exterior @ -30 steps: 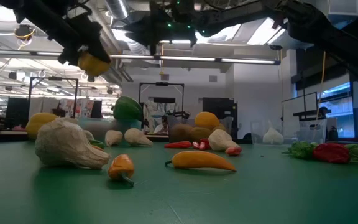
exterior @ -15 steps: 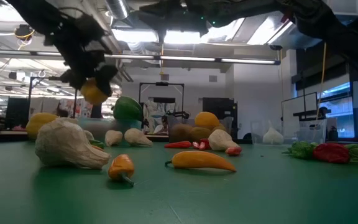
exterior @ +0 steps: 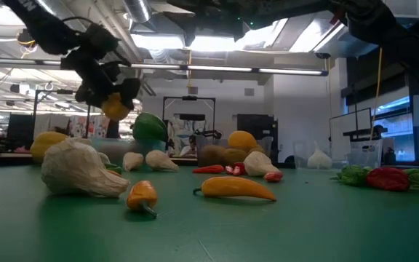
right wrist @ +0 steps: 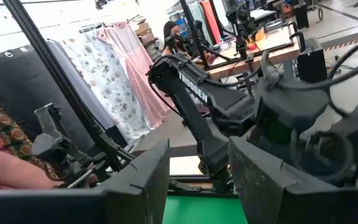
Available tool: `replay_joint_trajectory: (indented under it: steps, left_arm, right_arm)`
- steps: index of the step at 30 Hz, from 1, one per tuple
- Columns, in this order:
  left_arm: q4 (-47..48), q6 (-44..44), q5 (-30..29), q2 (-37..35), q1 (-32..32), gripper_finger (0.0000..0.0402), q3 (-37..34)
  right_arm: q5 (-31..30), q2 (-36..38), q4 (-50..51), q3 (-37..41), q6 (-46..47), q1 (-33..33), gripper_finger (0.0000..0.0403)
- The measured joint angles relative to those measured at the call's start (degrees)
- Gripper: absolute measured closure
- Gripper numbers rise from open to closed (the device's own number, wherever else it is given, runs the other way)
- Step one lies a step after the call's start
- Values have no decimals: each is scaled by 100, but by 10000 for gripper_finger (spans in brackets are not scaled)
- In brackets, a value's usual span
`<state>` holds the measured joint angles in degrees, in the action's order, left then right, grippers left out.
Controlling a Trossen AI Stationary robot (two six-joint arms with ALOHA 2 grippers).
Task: Sort produce into baskets
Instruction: Put the yellow bell pepper into the light blue bin
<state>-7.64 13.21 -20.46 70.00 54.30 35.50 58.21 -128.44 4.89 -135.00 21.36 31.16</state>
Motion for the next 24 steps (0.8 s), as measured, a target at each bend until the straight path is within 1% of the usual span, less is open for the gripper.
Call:
replay_joint_trajectory:
  steps: [3, 6, 9, 12, 18, 24]
  left_arm:
    - [-601, 143, 226, 4, -60, 64, -455]
    - [-1266, 213, 241, -12, -145, 64, -799]
    - [-1649, 11, 222, -20, -223, 64, -1003]
    - [-1678, -291, 60, -20, -276, 64, -1103]
    - [-1528, -247, -189, -6, -251, 64, -1168]
    - [-1575, -310, -257, 397, -251, 64, -1170]
  right_arm:
    - [-1, 0, 0, 0, 5, 0, 242]
    - [1, 0, -3, 0, 106, 0, 242]
    - [-1, 0, -1, 0, 122, 0, 242]
    - [-1, 0, -3, 0, 130, -2, 242]
    - [-1, 0, -3, 0, 133, -7, 242]
    - [-1, 0, -3, 0, 133, -7, 242]
